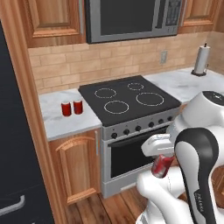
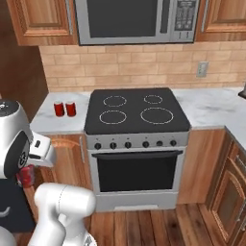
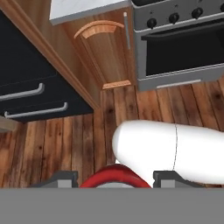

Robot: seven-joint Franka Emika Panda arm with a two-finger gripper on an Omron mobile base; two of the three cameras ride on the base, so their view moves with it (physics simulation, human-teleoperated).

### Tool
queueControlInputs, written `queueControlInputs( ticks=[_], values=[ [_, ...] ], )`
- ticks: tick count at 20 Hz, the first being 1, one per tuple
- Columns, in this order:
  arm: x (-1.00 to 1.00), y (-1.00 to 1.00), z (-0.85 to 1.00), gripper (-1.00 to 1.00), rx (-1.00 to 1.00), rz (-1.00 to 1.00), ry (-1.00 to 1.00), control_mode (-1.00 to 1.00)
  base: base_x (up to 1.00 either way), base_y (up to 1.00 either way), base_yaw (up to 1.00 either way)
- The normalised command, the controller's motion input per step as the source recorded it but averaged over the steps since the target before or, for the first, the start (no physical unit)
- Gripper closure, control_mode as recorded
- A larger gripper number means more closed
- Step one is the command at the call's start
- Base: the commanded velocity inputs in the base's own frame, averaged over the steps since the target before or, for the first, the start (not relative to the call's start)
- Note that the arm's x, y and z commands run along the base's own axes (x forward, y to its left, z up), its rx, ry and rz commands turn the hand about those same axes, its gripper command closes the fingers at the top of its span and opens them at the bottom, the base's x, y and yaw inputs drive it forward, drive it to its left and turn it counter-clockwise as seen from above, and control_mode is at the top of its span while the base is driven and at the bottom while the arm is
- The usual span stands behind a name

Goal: Four empty soda cans are scattered around the kitchen. Gather all the cans and cluster them next to the stove for recycling.

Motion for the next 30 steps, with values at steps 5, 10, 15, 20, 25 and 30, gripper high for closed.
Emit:
queueControlInputs(
  ticks=[5, 10, 15, 20, 25, 30],
  values=[
    [0.0, 0.0, 0.0, 1.0, 0.0, 0.0, 0.0, 1.0, 0.58, -0.03, 0.17],
    [0.0, 0.0, 0.0, 1.0, 0.0, 0.0, 0.0, 1.0, 0.79, 0.0, 0.0],
    [0.0, 0.0, 0.0, 1.0, 0.0, 0.0, 0.0, 1.0, 0.63, -0.01, 0.0],
    [0.0, 0.0, 0.0, 1.0, 0.0, 0.0, 0.0, 1.0, 0.01, -0.04, 0.02],
    [0.01, -0.02, 0.0, 1.0, 0.0, 0.01, 0.0, -1.0, 0.0, -0.02, 0.01],
    [0.15, -0.05, 0.0, 1.0, 0.0, 0.02, 0.0, -1.0, 0.0, 0.0, 0.0]
  ],
)
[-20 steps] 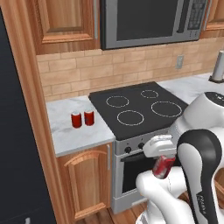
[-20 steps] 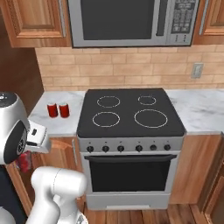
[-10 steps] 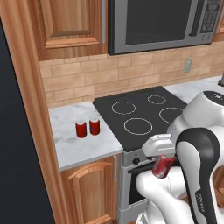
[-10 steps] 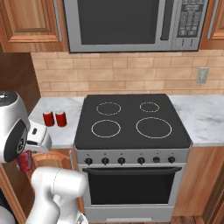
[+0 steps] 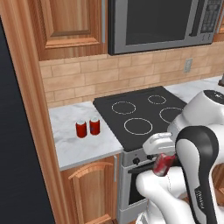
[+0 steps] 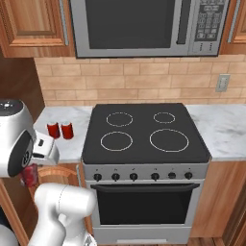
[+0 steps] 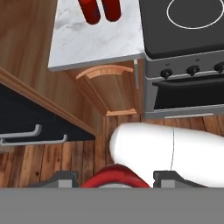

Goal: Four empty soda cans are scattered around the kitchen. Gather all the cans and cluster them next to the stove for recycling.

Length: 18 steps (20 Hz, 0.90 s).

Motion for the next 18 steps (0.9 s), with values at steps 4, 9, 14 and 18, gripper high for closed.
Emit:
queueControlInputs(
  ticks=[4, 9, 14, 18],
  values=[
    [0.17, 0.0, 0.0, 1.0, 0.0, 0.06, -0.04, -1.0, 0.0, 0.0, 0.0],
    [0.21, 0.0, 0.02, 1.0, -0.02, 0.06, -0.09, -1.0, 0.0, 0.0, 0.0],
    [0.23, 0.12, 0.03, 1.0, -0.07, 0.05, -0.11, -1.0, 0.0, 0.0, 0.0],
    [0.16, 0.16, 0.01, 1.0, -0.04, 0.05, -0.1, -1.0, 0.0, 0.0, 0.0]
  ],
)
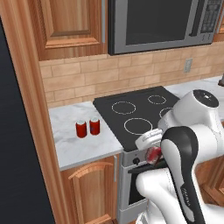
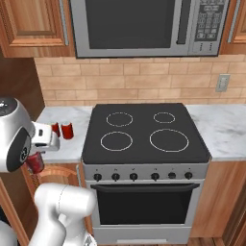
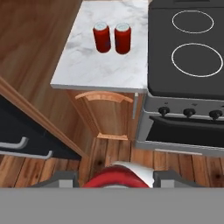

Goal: Four empty soda cans are scattered around the kitchen. Gather all the cans and cluster them next to the stove for recycling.

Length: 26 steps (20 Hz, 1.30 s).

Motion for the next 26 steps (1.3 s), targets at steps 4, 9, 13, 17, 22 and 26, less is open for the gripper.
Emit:
queueControlInputs(
  ticks=[4, 9, 13, 17, 22, 26],
  values=[
    [0.16, 0.16, 0.0, 1.0, 0.0, 0.07, 0.0, -1.0, 0.0, 0.0, 0.0],
    [0.3, 0.24, 0.0, 1.0, 0.0, 0.08, 0.0, -1.0, 0.0, 0.0, 0.0],
    [0.33, 0.33, 0.0, 1.0, 0.0, 0.08, 0.0, -1.0, 0.0, 0.0, 0.0],
    [0.36, 0.38, 0.0, 1.0, -0.02, 0.07, 0.0, -1.0, 0.0, 0.0, 0.0],
    [0.4, 0.35, 0.0, 1.0, -0.02, 0.06, 0.0, -1.0, 0.0, 0.0, 0.0],
    [0.37, 0.25, -0.09, 1.0, -0.01, 0.04, -0.02, -1.0, 0.0, 0.0, 0.0]
  ],
)
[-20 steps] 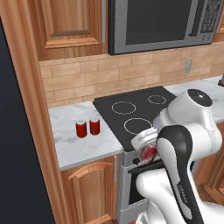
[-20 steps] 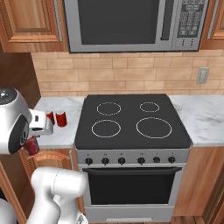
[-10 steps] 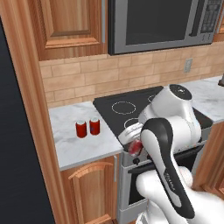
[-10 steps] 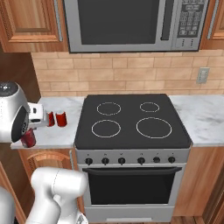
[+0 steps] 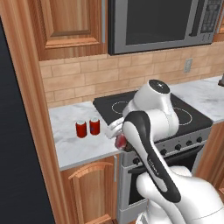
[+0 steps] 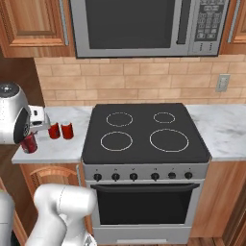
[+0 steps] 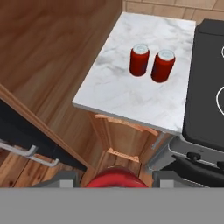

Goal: Four empty soda cans are scattered around the kitchen. Gather all the cans and cluster them next to the stove for recycling.

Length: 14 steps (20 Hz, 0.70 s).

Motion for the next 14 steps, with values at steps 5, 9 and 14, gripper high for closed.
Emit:
queueControlInputs(
  ticks=[5, 9, 14],
  values=[
    [0.44, 0.11, -0.26, 1.0, 0.0, 0.04, -0.02, -1.0, 0.0, 0.0, 0.0],
    [0.38, 0.07, -0.39, 1.0, -0.01, 0.04, -0.01, -1.0, 0.0, 0.0, 0.0],
    [0.38, 0.18, -0.31, 1.0, -0.02, 0.04, -0.01, -1.0, 0.0, 0.0, 0.0]
  ],
)
